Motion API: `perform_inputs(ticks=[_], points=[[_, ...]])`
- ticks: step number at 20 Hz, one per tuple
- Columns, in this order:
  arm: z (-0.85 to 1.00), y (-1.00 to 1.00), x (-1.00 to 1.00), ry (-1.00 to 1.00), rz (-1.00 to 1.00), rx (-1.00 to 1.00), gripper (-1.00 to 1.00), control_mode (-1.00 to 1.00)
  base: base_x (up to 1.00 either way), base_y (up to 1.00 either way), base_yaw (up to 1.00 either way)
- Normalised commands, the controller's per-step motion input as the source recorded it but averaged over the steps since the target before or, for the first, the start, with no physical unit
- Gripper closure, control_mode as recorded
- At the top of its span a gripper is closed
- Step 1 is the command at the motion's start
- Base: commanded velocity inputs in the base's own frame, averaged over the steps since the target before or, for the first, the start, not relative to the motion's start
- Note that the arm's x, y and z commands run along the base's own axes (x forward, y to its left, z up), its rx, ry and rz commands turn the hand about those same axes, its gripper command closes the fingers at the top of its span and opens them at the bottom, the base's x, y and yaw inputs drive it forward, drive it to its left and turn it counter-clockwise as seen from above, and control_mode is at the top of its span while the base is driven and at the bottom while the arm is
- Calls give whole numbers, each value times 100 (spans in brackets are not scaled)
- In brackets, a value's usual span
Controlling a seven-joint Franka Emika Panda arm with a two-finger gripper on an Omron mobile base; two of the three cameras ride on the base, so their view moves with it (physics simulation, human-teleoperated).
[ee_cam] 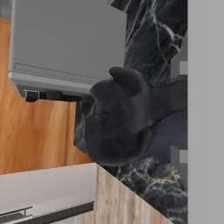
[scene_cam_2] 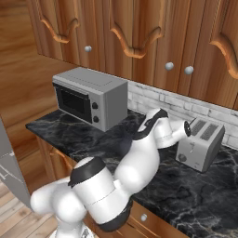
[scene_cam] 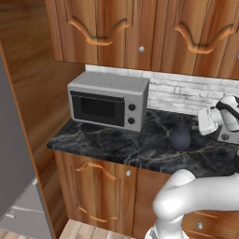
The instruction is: Move the onion and chicken drumstick from the second highest shelf to the top shelf to make space. Then, place the pitcher from the counter on the cleared second highest shelf.
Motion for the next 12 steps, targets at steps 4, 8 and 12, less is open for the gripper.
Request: perform_inputs(ticks=[4,8,12], points=[[0,19,0,0,0,0,100,-100,0,0,0],[-1,4,0,0,0,0,100,-100,0,0,0],[-3,24,-24,0,-1,0,100,-100,0,0,0]])
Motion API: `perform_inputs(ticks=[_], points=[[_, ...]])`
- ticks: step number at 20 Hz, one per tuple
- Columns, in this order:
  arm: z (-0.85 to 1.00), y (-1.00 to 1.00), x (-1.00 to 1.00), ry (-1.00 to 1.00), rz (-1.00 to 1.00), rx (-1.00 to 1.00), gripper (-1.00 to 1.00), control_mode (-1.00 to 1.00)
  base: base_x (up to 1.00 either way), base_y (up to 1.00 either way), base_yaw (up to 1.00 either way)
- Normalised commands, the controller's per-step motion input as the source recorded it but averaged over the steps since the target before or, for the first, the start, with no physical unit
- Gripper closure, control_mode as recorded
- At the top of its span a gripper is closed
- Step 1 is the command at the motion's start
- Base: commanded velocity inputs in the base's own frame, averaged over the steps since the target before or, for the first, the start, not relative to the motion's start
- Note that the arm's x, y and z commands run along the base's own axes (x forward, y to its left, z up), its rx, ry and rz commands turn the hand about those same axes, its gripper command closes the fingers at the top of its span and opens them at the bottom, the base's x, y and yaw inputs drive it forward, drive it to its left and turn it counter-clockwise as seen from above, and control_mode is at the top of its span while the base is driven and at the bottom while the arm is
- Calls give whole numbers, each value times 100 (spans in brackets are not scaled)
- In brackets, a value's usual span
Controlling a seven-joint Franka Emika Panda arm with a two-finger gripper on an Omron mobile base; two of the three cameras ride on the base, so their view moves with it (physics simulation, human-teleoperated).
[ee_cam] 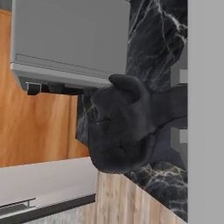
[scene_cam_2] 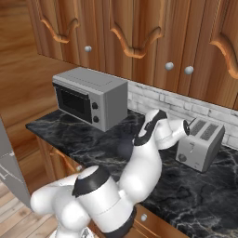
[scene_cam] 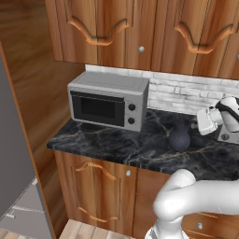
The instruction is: Move the onion and chicken drumstick from the second highest shelf to the top shelf to make space. Then, place the pitcher from the counter on the cleared second highest shelf.
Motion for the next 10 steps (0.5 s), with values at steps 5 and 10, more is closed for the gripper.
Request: perform_inputs(ticks=[5,10], points=[[13,33,-45,0,-11,0,100,-100,0,0,0],[27,44,-56,0,-23,0,100,-100,0,0,0]])
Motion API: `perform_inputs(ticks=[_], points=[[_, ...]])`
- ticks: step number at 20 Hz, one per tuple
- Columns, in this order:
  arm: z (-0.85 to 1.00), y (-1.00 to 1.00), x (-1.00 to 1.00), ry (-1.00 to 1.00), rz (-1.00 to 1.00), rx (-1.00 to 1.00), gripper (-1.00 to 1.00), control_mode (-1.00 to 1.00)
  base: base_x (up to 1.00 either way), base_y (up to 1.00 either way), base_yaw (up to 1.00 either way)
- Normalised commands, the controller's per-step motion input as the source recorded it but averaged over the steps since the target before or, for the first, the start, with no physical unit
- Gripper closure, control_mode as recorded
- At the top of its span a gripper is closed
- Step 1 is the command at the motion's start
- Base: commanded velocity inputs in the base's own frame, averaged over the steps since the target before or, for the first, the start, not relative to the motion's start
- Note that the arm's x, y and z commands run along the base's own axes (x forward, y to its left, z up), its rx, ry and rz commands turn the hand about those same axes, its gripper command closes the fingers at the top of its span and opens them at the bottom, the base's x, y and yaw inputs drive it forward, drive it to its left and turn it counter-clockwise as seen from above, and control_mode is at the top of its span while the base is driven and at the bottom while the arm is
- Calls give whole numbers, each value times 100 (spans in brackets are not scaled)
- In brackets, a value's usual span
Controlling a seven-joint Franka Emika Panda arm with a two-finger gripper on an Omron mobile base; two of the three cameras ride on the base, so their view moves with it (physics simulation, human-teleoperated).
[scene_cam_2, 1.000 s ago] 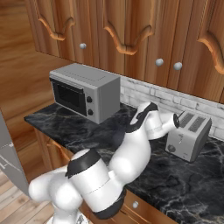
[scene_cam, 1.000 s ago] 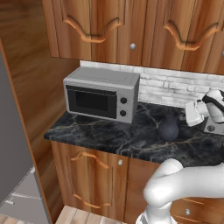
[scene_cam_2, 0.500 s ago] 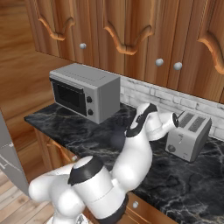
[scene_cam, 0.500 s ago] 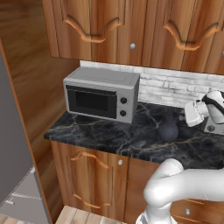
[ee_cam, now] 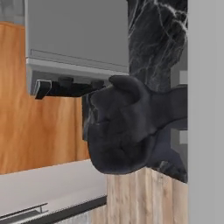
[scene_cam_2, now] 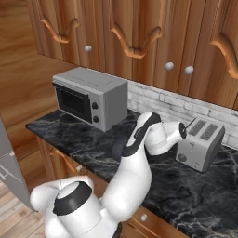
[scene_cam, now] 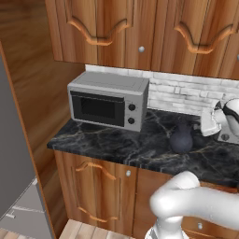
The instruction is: Move the onion and chicken drumstick from the second highest shelf to the top shelf to make space. Then, place the pitcher from the counter on the cleared second highest shelf.
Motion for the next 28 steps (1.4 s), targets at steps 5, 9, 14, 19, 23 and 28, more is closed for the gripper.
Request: perform_inputs(ticks=[5,9,14,19,23,28], points=[[20,64,-71,0,-40,0,100,-100,0,0,0],[38,69,-70,0,-49,0,100,-100,0,0,0],[74,80,-52,0,-49,0,100,-100,0,0,0],[62,79,-56,0,-45,-3,100,-100,0,0,0],[55,73,-29,0,-35,-6,100,-100,0,0,0],[56,17,-19,0,-24,-4,100,-100,0,0,0]])
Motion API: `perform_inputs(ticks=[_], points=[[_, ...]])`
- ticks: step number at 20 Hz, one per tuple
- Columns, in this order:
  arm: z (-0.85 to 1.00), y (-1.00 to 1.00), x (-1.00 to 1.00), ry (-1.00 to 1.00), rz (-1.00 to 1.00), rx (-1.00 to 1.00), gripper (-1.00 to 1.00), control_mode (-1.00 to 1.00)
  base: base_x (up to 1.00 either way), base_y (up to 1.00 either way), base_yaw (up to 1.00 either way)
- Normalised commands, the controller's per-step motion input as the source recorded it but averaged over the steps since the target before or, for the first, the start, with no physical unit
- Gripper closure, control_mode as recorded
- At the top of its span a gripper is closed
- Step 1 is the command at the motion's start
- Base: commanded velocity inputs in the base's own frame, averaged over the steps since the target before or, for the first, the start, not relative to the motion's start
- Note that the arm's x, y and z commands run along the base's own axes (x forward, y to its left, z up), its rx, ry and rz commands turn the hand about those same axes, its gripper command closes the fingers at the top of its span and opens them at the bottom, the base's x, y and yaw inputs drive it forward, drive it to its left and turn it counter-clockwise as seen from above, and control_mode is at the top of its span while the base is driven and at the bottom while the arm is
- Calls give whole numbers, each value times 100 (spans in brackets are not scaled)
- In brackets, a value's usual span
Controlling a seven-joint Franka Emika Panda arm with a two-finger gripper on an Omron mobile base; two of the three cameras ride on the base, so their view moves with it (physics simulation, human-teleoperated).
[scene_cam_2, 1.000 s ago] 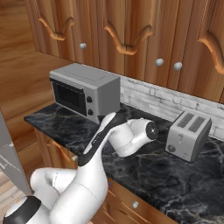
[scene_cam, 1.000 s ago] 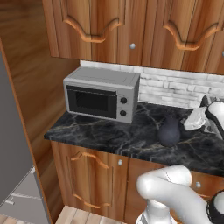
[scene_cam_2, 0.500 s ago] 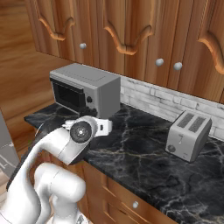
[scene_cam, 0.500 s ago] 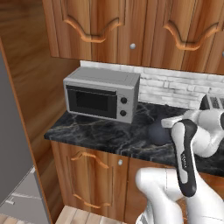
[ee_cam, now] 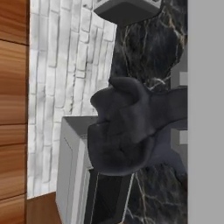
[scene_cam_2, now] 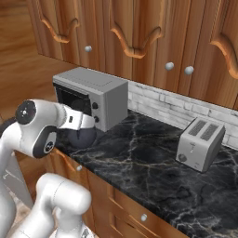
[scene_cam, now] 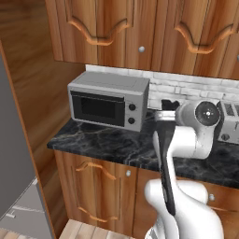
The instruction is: Move the onion and chicken drumstick from the second highest shelf to the top shelf to make space. Then, place the pitcher from the counter on the cleared second highest shelf.
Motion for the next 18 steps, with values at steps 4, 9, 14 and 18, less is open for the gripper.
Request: perform_inputs(ticks=[4,9,14,18], points=[[6,7,-10,-1,-15,-2,100,-100,0,0,0],[0,0,0,-2,-3,0,100,-100,0,0,0],[0,0,0,0,5,0,100,-100,0,0,0],[0,0,-2,0,0,0,100,-100,0,0,0]])
